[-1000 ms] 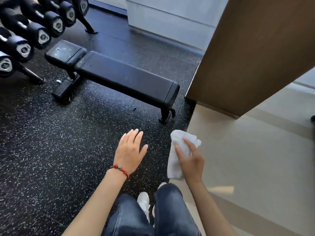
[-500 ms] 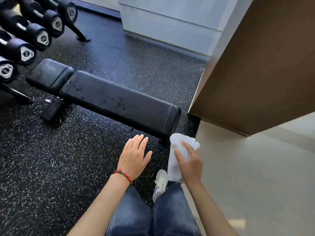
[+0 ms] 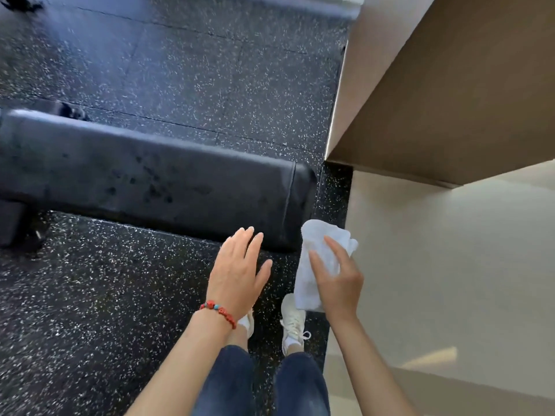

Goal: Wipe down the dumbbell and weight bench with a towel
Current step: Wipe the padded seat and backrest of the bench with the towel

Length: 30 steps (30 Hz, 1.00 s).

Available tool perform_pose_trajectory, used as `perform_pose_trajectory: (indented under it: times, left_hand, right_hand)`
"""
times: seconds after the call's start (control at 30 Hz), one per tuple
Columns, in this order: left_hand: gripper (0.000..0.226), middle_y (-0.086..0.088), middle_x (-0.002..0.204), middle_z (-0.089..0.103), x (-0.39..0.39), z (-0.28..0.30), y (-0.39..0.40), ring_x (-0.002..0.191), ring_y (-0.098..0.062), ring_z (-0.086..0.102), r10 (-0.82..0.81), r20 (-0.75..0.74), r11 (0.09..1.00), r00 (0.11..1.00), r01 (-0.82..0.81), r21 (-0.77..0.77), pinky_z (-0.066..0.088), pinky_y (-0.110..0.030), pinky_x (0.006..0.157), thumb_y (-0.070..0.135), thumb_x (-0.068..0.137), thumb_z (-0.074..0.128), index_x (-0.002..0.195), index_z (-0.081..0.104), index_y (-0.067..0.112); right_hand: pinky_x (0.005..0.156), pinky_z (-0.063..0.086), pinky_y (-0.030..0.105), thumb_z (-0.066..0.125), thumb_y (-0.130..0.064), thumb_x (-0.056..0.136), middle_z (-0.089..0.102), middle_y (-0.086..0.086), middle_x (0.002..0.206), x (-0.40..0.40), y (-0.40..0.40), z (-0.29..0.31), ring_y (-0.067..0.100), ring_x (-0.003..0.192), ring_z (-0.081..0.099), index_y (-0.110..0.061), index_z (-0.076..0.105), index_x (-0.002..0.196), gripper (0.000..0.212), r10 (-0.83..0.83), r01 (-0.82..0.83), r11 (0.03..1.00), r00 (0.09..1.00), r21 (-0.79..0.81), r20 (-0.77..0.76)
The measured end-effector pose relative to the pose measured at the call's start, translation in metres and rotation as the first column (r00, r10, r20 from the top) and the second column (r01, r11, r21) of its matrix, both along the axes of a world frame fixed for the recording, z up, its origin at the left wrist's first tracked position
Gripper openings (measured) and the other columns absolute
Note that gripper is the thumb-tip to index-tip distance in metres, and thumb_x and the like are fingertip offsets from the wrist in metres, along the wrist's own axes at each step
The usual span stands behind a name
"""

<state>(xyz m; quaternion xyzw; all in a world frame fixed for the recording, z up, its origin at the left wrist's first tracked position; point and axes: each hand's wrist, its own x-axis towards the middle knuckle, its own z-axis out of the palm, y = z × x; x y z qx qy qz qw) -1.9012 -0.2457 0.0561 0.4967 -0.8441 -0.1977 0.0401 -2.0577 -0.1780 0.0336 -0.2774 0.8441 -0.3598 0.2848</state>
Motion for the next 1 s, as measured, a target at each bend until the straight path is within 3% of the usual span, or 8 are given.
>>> perform_pose_trajectory:
  times: [0.17, 0.3, 0.4, 0.6, 0.7, 0.8, 0.87, 1.0]
  left_hand:
    - [0.047, -0.024, 0.122, 0.058, -0.004, -0.079, -0.042, 0.115, -0.039, 0.054, -0.105, 0.019, 0.995, 0.994, 0.105, 0.001, 0.045, -0.054, 0.095, 0.029, 0.089, 0.046, 0.119, 0.057, -0.005]
    - [0.043, -0.026, 0.126, 0.054, -0.004, -0.133, -0.063, 0.118, -0.043, 0.051, -0.129, 0.02, 0.991, 0.991, 0.129, -0.018, 0.042, -0.055, 0.097, 0.019, 0.086, 0.062, 0.12, 0.055, -0.007]
    - [0.047, -0.025, 0.131, 0.051, -0.003, -0.168, -0.077, 0.122, -0.043, 0.047, -0.127, 0.037, 0.991, 0.991, 0.129, -0.037, 0.038, -0.055, 0.1, 0.026, 0.09, 0.044, 0.124, 0.053, -0.006]
    - [0.054, -0.02, 0.144, 0.038, 0.001, -0.218, -0.076, 0.133, -0.039, 0.034, -0.08, 0.098, 0.994, 0.992, 0.087, -0.067, 0.027, -0.055, 0.107, 0.03, 0.09, 0.04, 0.135, 0.043, 0.001]
    - [0.054, -0.018, 0.147, 0.035, 0.003, -0.23, -0.072, 0.135, -0.037, 0.029, -0.067, 0.096, 0.991, 0.993, 0.078, -0.11, 0.021, -0.053, 0.11, 0.03, 0.09, 0.04, 0.138, 0.04, 0.003]
    - [0.054, -0.017, 0.147, 0.034, 0.004, -0.235, -0.072, 0.136, -0.035, 0.028, -0.055, 0.074, 0.988, 0.996, 0.065, -0.138, 0.019, -0.052, 0.111, 0.03, 0.09, 0.041, 0.139, 0.039, 0.004]
    - [0.054, -0.016, 0.147, 0.034, 0.004, -0.237, -0.072, 0.137, -0.034, 0.027, -0.054, 0.062, 0.987, 0.997, 0.063, -0.148, 0.018, -0.05, 0.112, 0.03, 0.091, 0.041, 0.139, 0.038, 0.005]
    - [0.054, -0.016, 0.148, 0.034, 0.005, -0.237, -0.071, 0.137, -0.033, 0.025, -0.053, 0.057, 0.987, 0.997, 0.061, -0.146, 0.017, -0.05, 0.112, 0.03, 0.091, 0.041, 0.139, 0.038, 0.005]
  right_hand:
    - [0.076, 0.042, 0.018, 0.076, -0.021, 0.076, 0.068, 0.007, 0.1, 0.003, -0.031, -0.065, 0.022, 0.087, 0.061, -0.019, 0.065, 0.113, 0.039, -0.114, 0.113, 0.993, 0.993, -0.027, -0.017]
    - [0.071, 0.04, 0.015, 0.076, -0.018, 0.076, 0.066, 0.008, 0.088, 0.004, -0.049, -0.109, 0.02, 0.079, 0.059, -0.016, 0.064, 0.115, 0.041, -0.113, 0.111, 0.993, 0.993, -0.045, -0.039]
    - [0.076, 0.046, 0.025, 0.076, -0.02, 0.076, 0.067, 0.012, 0.093, 0.006, -0.06, -0.145, 0.024, 0.082, 0.061, -0.017, 0.063, 0.117, 0.043, -0.057, 0.054, 0.998, 0.997, -0.043, -0.051]
    - [0.051, 0.048, 0.023, 0.079, -0.016, 0.073, 0.065, 0.015, 0.086, 0.008, -0.071, -0.199, 0.028, 0.057, 0.06, -0.012, 0.069, 0.107, 0.035, 0.131, -0.111, 0.991, 0.852, 0.07, -0.507]
    - [0.059, 0.054, 0.047, 0.061, -0.033, 0.084, 0.064, 0.02, 0.103, 0.003, -0.089, -0.199, 0.034, 0.077, 0.067, -0.017, 0.063, 0.116, 0.036, 0.169, -0.132, 0.985, 0.86, 0.111, -0.482]
    - [0.051, 0.045, 0.032, 0.061, -0.038, 0.083, 0.06, 0.025, 0.092, -0.015, -0.136, -0.197, 0.037, 0.066, 0.061, -0.023, 0.064, 0.116, 0.036, 0.118, -0.081, 0.992, 0.846, 0.094, -0.519]
    - [0.055, 0.035, 0.03, 0.058, -0.039, 0.086, 0.057, 0.023, 0.099, -0.025, -0.163, -0.201, 0.038, 0.074, 0.058, -0.027, 0.06, 0.12, 0.037, 0.129, -0.079, 0.99, 0.845, 0.117, -0.519]
    - [0.049, 0.039, 0.027, 0.062, -0.033, 0.085, 0.062, 0.02, 0.092, -0.017, -0.143, -0.208, 0.035, 0.064, 0.057, -0.024, 0.061, 0.119, 0.035, 0.107, -0.063, 0.993, 0.794, 0.095, -0.599]
